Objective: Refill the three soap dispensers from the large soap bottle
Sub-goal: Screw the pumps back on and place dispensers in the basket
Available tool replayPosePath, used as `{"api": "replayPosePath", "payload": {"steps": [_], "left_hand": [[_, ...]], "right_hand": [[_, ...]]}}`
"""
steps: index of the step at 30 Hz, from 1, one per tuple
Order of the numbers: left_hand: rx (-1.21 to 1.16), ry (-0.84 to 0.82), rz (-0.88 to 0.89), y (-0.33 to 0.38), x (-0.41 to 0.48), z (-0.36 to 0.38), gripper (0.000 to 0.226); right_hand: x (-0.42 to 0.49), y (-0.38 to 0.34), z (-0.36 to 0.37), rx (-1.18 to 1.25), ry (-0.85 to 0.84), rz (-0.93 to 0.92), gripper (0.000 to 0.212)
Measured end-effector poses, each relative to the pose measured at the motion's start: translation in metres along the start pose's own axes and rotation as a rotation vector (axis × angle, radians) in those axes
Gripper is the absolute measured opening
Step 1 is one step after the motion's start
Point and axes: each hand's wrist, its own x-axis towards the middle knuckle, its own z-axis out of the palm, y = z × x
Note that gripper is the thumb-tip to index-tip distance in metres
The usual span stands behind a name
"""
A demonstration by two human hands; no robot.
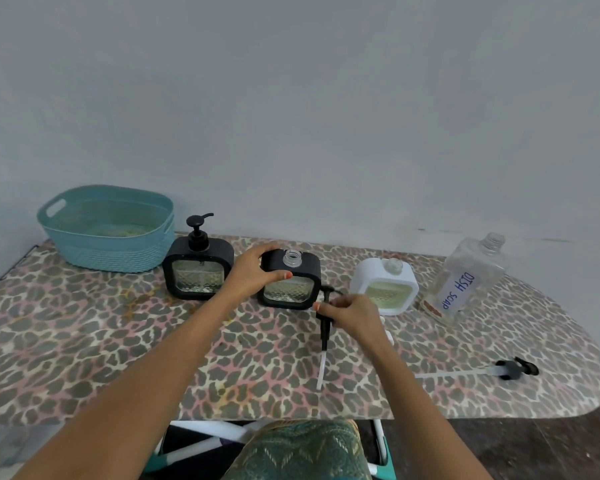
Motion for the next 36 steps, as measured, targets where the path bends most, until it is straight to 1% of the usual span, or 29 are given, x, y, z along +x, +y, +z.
{"api": "replayPosePath", "payload": {"steps": [4, 9, 13, 16, 26, 30, 33, 36], "left_hand": [[0.003, -0.014, -0.014, -0.001, 0.002, 0.000, 0.069], [0.008, -0.026, -0.010, -0.003, 0.003, -0.001, 0.069], [0.003, -0.030, -0.013, -0.003, 0.004, -0.002, 0.067], [-0.004, -0.035, -0.016, -0.006, 0.005, -0.002, 0.064], [-0.003, -0.041, 0.041, -0.001, 0.002, -0.004, 0.058], [-0.012, -0.034, 0.025, -0.002, 0.001, -0.004, 0.061], [-0.006, -0.021, 0.046, 0.000, 0.000, -0.004, 0.056], [-0.001, -0.022, 0.053, 0.001, 0.000, -0.004, 0.055]], "right_hand": [[0.003, -0.044, -0.020, 0.089, 0.103, -0.159, 0.033], [0.015, -0.102, -0.031, 0.192, 0.258, -0.361, 0.018], [0.030, -0.127, -0.029, 0.272, 0.350, -0.460, 0.026], [0.037, -0.133, -0.020, 0.290, 0.353, -0.509, 0.027], [0.042, -0.098, 0.017, 0.182, 0.251, -0.525, 0.025], [0.042, -0.079, 0.026, 0.115, 0.237, -0.485, 0.032], [0.043, -0.067, 0.032, 0.058, 0.214, -0.451, 0.037], [0.042, -0.059, 0.037, 0.047, 0.174, -0.434, 0.036]]}}
